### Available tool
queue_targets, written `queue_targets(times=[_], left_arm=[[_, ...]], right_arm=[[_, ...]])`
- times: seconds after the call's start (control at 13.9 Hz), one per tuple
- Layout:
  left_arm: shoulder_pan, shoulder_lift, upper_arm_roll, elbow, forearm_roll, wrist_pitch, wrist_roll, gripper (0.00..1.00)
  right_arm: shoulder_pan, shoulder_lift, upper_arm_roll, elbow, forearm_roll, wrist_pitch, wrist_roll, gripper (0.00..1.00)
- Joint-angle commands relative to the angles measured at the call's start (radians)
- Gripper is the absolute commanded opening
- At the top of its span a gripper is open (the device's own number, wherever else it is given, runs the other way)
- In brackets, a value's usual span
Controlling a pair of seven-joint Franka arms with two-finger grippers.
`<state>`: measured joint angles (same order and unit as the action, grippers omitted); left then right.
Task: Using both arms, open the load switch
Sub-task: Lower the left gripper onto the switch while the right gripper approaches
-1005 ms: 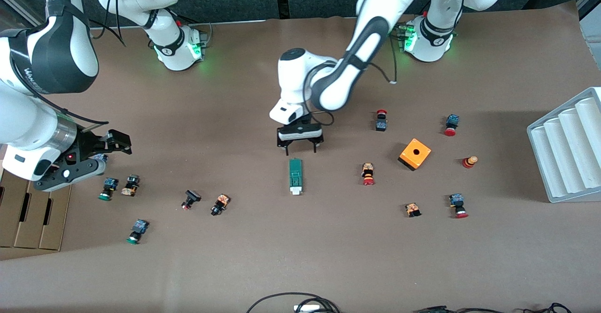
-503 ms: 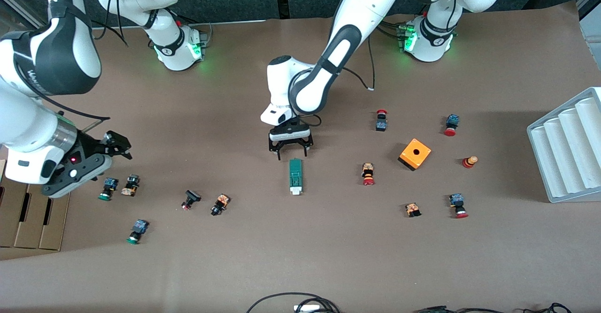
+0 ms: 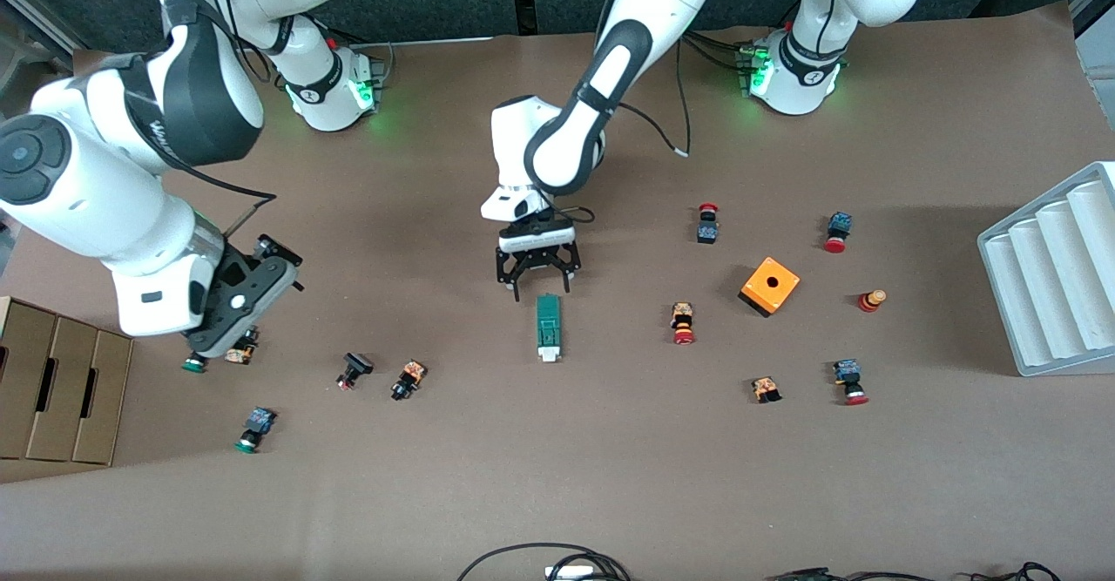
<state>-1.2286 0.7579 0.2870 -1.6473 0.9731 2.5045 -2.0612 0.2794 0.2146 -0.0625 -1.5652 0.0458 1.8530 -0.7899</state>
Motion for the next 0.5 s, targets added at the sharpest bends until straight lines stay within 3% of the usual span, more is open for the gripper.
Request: queue_targets(times=[0.0,0.14,0.43], left_arm=[[-0.067,0.037,0.046,-0.019,0.125,-0.004,-0.181,1.0],[-0.103,0.084,0.07,-0.019,0.183,-0.003,-0.285,1.0],[-0.13,0.152,0.07,-0.013,0.205,-0.012,-0.333,1.0]], right_arm=[[0.008,0.046,-0.007,0.034,0.086,0.028,-0.135,1.0],[0.0,0.048,-0.014,0.034,0.15,0.026,-0.169,1.0],[0.0,0.054,-0.02,0.05,0.152,0.022,-0.248,1.0]])
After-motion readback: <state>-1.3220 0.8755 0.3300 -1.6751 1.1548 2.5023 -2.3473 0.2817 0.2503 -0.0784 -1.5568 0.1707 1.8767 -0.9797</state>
